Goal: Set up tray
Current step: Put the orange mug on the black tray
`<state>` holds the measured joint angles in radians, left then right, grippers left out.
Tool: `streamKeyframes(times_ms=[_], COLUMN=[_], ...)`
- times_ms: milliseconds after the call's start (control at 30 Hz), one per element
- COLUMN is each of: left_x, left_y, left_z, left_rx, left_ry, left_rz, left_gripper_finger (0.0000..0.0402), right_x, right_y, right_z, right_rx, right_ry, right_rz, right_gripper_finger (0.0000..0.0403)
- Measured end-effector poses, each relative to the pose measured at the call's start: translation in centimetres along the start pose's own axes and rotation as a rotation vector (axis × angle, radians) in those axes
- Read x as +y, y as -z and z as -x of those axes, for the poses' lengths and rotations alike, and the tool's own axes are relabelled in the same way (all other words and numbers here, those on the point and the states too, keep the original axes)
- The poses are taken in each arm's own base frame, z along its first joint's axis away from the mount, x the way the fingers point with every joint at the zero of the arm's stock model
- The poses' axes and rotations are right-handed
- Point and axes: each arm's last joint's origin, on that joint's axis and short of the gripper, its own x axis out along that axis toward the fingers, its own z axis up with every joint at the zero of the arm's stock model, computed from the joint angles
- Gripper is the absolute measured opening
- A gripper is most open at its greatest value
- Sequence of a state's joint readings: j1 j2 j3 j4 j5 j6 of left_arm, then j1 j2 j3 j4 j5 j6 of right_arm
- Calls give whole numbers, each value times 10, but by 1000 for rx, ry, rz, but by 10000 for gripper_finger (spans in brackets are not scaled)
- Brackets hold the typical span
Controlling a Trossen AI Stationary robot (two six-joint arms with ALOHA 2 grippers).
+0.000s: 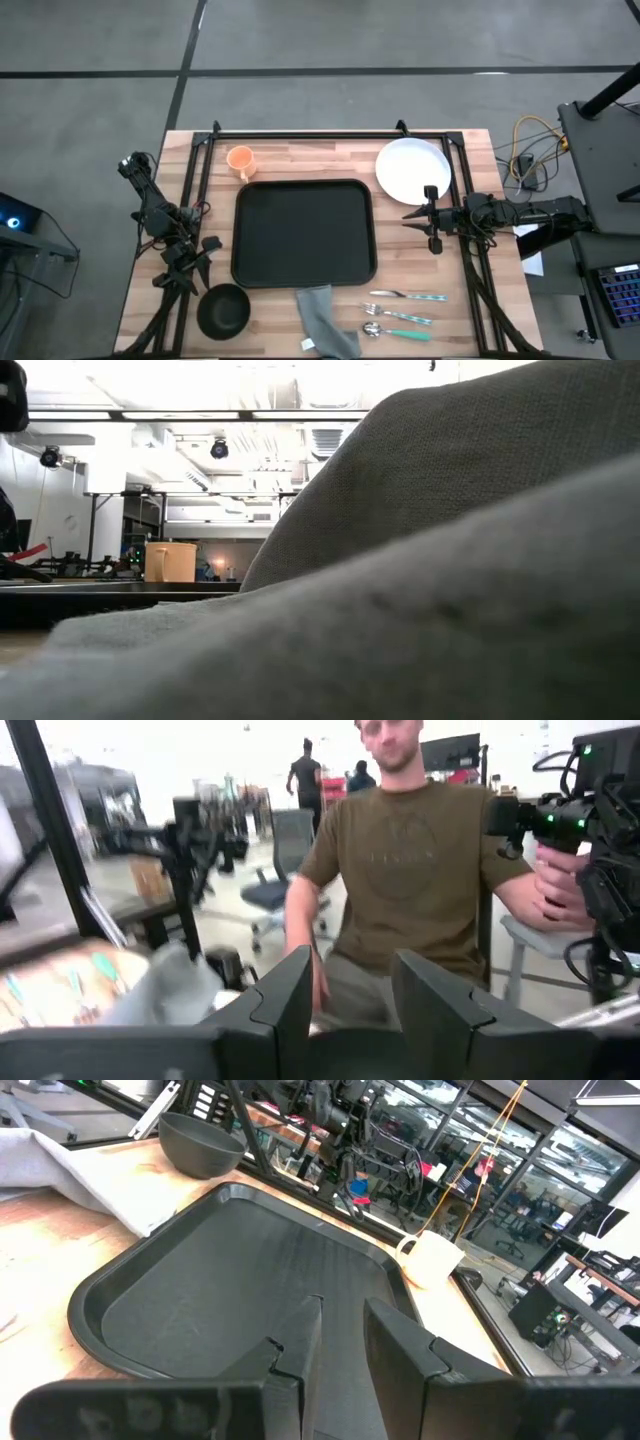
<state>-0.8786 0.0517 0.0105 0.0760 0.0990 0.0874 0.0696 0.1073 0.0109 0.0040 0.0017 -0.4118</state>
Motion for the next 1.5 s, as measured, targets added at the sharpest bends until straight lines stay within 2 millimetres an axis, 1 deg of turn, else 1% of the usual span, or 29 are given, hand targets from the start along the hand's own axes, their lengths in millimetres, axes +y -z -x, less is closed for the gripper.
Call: streamKeyframes(times_ms=[133,333,467,600,700,767,867,967,1067,1133,1200,1400,1500], left_x=[0,1,4,7,10,12,16,21,27,28,29,29,30], left_y=[-1,-10,-16,-18,-26,-35,-50,-58,-61,-61,-62,-70,-74], left_z=[0,1,1,2,5,8,18,28,40,45,48,53,55], left_rx=[-14,-101,-136,-123,-143,-191,-305,-352,-306,-240,-233,-262,-284], left_ry=[-2,-37,-137,-236,-367,-473,-663,-896,-1163,-1282,-1331,-1349,-1361], left_rz=[-131,-301,-439,-566,-719,-771,-703,-499,-345,-287,-263,-250,-202], left_gripper_finger=[121,120,120,120,121,120,121,121,121,121,121,121,121], right_x=[0,0,0,0,0,0,0,0,0,0,0,0,0], right_y=[0,0,0,0,0,0,0,0,0,0,0,0,0], right_z=[0,0,0,0,0,0,0,0,0,0,0,0,0], right_rx=[0,0,0,0,0,0,0,0,0,0,0,0,0], right_ry=[0,1,1,1,1,1,1,0,1,0,1,0,1], right_rz=[0,0,0,0,0,0,0,0,0,0,0,0,0], right_gripper_finger=[68,68,68,68,68,68,68,68,68,68,68,68,68])
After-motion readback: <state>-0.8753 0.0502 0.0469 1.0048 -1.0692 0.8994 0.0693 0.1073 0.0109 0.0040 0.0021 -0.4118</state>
